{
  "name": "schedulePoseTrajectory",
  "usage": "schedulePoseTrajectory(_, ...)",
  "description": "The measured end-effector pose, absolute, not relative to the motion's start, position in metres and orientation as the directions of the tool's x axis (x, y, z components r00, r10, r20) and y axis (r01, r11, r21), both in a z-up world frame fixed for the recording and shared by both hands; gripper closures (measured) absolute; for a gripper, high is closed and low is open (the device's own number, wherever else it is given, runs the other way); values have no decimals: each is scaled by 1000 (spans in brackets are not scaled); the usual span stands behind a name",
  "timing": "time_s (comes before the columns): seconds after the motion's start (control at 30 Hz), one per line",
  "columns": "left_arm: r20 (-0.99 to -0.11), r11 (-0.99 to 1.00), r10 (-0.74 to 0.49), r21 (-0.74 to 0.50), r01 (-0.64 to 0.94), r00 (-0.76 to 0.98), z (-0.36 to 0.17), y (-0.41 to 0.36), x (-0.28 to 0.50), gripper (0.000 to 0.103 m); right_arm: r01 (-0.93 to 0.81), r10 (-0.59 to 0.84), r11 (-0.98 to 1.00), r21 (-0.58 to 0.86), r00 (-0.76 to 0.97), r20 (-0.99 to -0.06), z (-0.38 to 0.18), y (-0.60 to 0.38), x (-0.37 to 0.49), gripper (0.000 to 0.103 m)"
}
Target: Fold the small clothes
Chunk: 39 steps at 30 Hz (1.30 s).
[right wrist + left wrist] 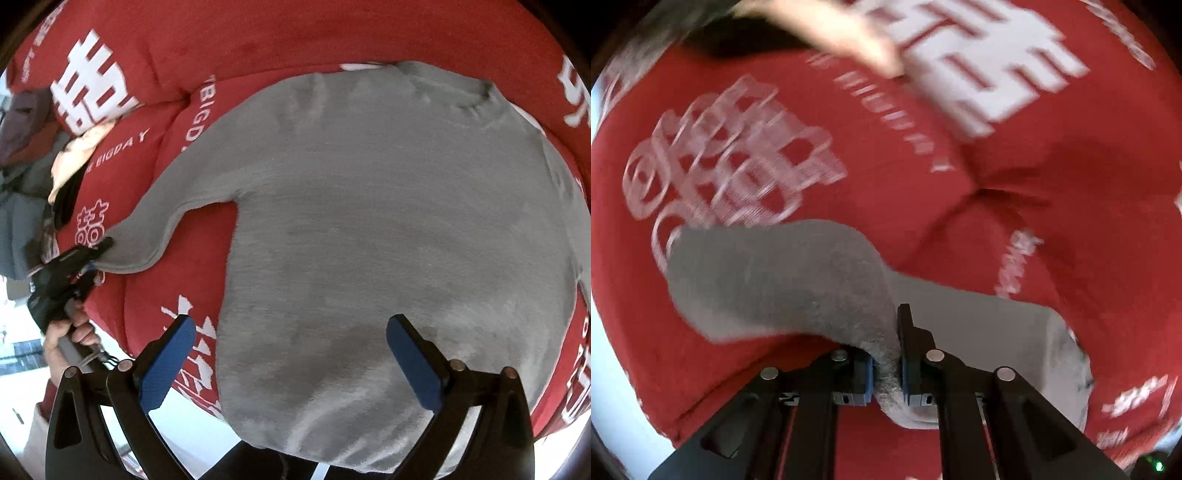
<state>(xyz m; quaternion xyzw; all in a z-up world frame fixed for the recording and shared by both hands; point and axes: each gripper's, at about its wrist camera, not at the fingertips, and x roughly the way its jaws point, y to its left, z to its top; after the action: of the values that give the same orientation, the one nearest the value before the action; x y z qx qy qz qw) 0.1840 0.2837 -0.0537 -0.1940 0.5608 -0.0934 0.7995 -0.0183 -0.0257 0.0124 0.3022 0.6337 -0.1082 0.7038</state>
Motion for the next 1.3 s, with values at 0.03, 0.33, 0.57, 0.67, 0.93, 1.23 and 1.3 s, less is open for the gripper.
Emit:
schedulePoseTrajectory(0.03, -848, 907, -384, -421, -23, 366, -41, 269, 184, 92, 547, 232, 786, 290, 174, -957, 12, -31, -23, 0)
schedulePoseTrajectory(0.33, -714, 808, -588, -490, 328, 380, 48, 120, 159, 92, 603, 231, 734, 312, 211, -950, 17, -85, -59, 0)
schedulePoseTrajectory(0.57, -699, 691, -679, -505, 517, 225, 48, -15, 102, 92, 677, 193, 667, 311, 246, -950, 20, -147, -104, 0)
schedulePoseTrajectory(0.67, -722, 664, -671, -486, 568, 167, 28, -64, 75, 92, 720, 171, 625, 300, 249, -953, 16, -175, -131, 0)
schedulePoseTrajectory(0.93, -869, 688, -479, -283, 668, 125, -41, -136, 20, 57, 812, 143, 526, 254, 210, -967, -12, -225, -196, 0)
schedulePoseTrajectory(1.23, -890, 719, -421, -210, 662, 175, -8, -81, 34, 37, 770, 73, 606, 198, 194, -978, -1, -230, -177, 0)
schedulePoseTrajectory(1.3, -888, 742, -407, -186, 644, 213, 3, -56, 50, 36, 732, 45, 656, 185, 206, -977, 5, -226, -155, 0)
